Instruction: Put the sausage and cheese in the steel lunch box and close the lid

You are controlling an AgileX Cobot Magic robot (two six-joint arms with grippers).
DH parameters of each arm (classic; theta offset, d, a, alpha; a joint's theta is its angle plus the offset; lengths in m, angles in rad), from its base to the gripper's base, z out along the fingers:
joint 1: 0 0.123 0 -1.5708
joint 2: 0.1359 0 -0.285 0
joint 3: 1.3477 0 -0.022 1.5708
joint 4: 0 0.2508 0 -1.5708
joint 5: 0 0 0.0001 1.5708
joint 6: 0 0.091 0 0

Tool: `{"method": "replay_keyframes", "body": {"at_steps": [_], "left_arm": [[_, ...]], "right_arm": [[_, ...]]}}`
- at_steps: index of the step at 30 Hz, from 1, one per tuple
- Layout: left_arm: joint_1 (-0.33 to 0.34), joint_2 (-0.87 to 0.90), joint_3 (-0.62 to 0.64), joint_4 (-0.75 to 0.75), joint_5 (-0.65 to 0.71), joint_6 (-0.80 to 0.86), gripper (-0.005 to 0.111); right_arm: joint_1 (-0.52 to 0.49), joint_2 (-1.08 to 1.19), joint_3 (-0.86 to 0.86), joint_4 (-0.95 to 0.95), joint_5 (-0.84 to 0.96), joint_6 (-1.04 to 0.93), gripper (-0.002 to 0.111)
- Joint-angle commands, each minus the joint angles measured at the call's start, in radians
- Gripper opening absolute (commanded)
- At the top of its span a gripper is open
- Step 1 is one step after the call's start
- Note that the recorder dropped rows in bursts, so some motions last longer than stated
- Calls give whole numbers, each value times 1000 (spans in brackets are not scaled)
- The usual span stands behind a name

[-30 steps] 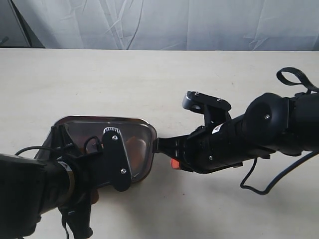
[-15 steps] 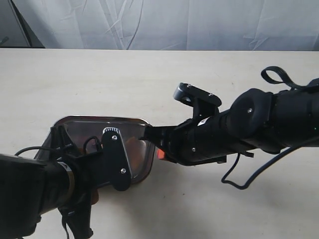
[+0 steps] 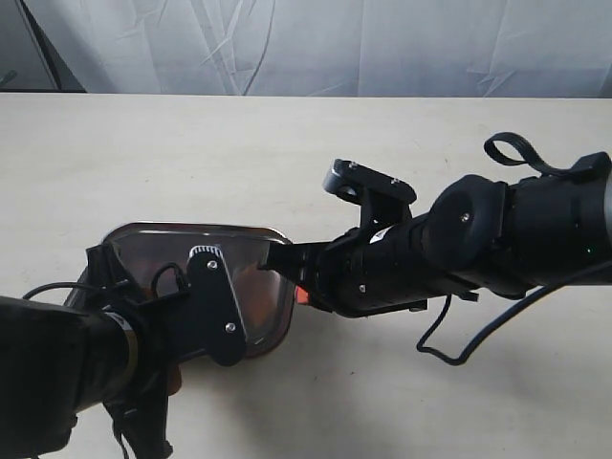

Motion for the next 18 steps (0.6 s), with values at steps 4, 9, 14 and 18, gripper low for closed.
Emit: {"method": "replay_keyframes", "body": {"at_steps": [4, 9, 14, 18], "left_arm": [[-2, 0, 3, -22, 21, -4, 43], [-2, 0, 3, -17, 22, -4, 43], [-2, 0, -17, -9, 59, -4, 43], [-2, 0, -30, -3, 89, -1, 43]], "right_arm": [[2, 4, -5, -1, -57, -11, 0], [2, 4, -5, -1, -68, -21, 0], [2, 4, -5, -1, -76, -28, 0], [2, -3, -5, -1, -85, -34, 0]]}}
